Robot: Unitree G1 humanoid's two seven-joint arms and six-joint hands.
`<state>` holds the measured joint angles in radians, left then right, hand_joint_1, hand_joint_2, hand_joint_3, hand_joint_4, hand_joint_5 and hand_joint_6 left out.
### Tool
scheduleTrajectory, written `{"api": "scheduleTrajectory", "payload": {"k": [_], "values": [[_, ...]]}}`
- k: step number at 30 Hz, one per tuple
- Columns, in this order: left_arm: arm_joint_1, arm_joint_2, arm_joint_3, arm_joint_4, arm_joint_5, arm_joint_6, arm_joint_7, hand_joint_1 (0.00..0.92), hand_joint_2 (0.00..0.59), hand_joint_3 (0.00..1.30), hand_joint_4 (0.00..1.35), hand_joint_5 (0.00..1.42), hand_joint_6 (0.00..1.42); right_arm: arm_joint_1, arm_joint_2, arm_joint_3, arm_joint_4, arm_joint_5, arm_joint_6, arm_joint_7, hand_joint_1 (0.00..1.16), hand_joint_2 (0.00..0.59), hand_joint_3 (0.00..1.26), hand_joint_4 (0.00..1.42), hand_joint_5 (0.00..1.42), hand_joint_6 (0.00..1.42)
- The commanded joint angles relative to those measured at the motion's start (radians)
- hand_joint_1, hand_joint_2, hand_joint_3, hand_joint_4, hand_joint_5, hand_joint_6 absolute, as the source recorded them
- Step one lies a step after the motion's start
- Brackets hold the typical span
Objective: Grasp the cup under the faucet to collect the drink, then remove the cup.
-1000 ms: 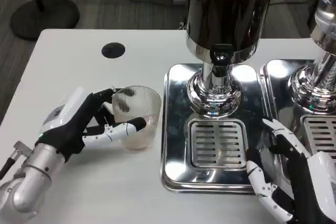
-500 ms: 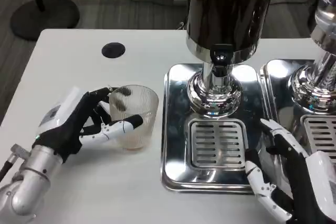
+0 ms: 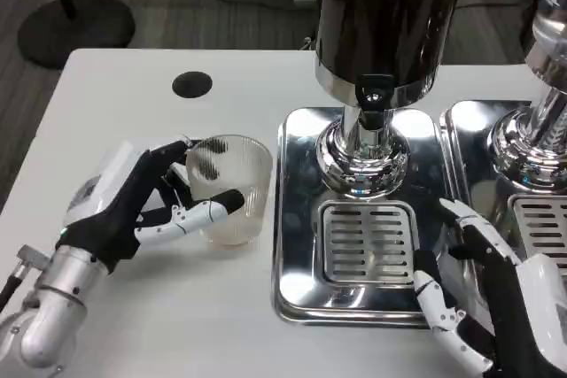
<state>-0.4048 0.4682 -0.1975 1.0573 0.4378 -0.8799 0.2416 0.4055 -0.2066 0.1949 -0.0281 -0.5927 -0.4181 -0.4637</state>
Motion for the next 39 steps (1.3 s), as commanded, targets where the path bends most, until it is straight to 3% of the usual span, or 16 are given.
{"api": "scheduleTrajectory", "payload": {"k": [1,10,24,29,39], "values": [[-0.025,-0.026,0.009,-0.022,-0.011,-0.037,0.015,0.274,0.181,0.4,0.56,0.78,0.86,0.017,0.006,-0.009,-0.019,0.002,-0.013,-0.001,0.42,0.443,0.29,0.2,0.24,0.42],[-0.078,-0.077,-0.014,-0.001,-0.003,-0.03,-0.019,0.277,0.184,0.4,0.56,0.78,0.85,0.053,0.028,-0.013,-0.056,-0.009,-0.009,-0.011,0.43,0.443,0.29,0.2,0.24,0.42],[-0.158,-0.18,-0.102,0.067,0.039,-0.004,-0.062,0.278,0.184,0.4,0.56,0.78,0.85,0.111,0.069,-0.023,-0.12,-0.029,-0.002,-0.017,0.43,0.443,0.29,0.21,0.24,0.42],[-0.171,-0.197,-0.117,0.085,0.052,0.001,-0.077,0.278,0.185,0.4,0.56,0.78,0.85,0.128,0.082,-0.026,-0.136,-0.036,-0.001,-0.016,0.42,0.439,0.29,0.21,0.25,0.42],[-0.194,-0.213,-0.162,0.081,0.096,-0.005,-0.072,0.263,0.175,0.37,0.52,0.7,0.71,0.146,0.09,-0.033,-0.156,-0.03,0.001,-0.008,0.42,0.436,0.29,0.21,0.25,0.42]]}}
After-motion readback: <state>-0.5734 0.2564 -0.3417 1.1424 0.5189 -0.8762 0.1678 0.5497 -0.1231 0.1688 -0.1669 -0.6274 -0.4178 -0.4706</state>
